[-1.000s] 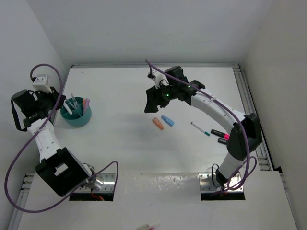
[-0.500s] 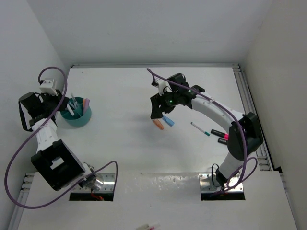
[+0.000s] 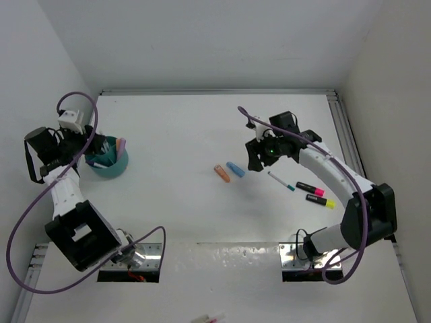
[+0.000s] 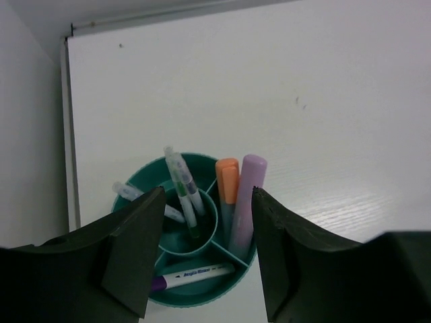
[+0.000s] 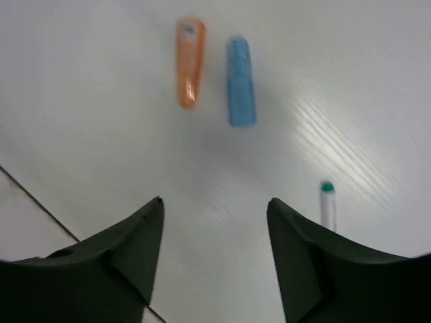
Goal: Sort the stationery into containers
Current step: Pick up the pen from the center of the board.
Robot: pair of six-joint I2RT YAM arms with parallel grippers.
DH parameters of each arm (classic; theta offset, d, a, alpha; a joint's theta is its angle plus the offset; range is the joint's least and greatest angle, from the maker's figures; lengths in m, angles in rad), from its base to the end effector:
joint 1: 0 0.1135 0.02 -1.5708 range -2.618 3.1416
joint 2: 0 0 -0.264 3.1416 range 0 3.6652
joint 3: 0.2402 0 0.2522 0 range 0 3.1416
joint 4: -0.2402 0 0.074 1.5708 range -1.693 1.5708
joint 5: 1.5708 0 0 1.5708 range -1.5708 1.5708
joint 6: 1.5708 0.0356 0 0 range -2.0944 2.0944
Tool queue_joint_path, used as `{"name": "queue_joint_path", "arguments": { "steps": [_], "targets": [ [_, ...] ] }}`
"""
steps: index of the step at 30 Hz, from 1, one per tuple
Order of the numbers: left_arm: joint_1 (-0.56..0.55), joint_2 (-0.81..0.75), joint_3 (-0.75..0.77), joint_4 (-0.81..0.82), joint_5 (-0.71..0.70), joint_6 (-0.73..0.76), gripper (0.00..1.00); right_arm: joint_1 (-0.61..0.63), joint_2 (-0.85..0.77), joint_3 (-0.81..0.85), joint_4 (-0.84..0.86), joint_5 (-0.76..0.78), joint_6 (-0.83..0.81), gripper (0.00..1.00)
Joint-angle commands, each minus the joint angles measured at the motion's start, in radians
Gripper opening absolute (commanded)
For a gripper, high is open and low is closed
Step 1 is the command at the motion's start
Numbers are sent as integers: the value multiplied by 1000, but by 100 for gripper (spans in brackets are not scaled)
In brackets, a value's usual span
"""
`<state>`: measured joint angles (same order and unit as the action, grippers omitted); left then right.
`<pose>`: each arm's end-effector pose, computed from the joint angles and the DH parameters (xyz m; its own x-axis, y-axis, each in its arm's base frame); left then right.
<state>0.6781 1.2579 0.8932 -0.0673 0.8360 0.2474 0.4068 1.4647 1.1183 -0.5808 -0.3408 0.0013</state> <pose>0.2330 0.1537 0.2924 -0.2906 -0.0233 -0.9566 0.1808 0.9803 -0.0788 0.2776 0.1325 0.2632 -0.7354 -0.3155 -0.5997 -0.5562 0.7866 0.2682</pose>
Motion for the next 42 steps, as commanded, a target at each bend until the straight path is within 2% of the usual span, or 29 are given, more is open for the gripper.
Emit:
{"name": "queue_joint_path", "arguments": {
  "steps": [1,3,6,10,14,25,32,42],
  "targets": [
    [-31,-94,107,-81,118,84,60,-58,-63,-58,-79,108,-147,59],
    [-99,-124,153,-136,141,137,60,-110,-49,-55,-157,123,-220,52],
    [-207,-158,161,-203,121,180,60,-137,0,-54,-217,141,-294,47],
    [-346,-193,122,-235,34,217,60,-138,84,-55,-188,246,-363,44],
    [-413,-219,110,-244,-21,224,60,-149,196,4,-186,305,-373,42],
    [-453,-209,87,-238,-69,233,60,-186,365,41,-160,365,-408,38],
    [-457,-203,72,-223,-95,236,60,-189,385,12,-163,345,-405,36],
    [-457,-209,66,-213,-106,227,60,-210,417,-80,-97,373,-429,29]
  ]
}}
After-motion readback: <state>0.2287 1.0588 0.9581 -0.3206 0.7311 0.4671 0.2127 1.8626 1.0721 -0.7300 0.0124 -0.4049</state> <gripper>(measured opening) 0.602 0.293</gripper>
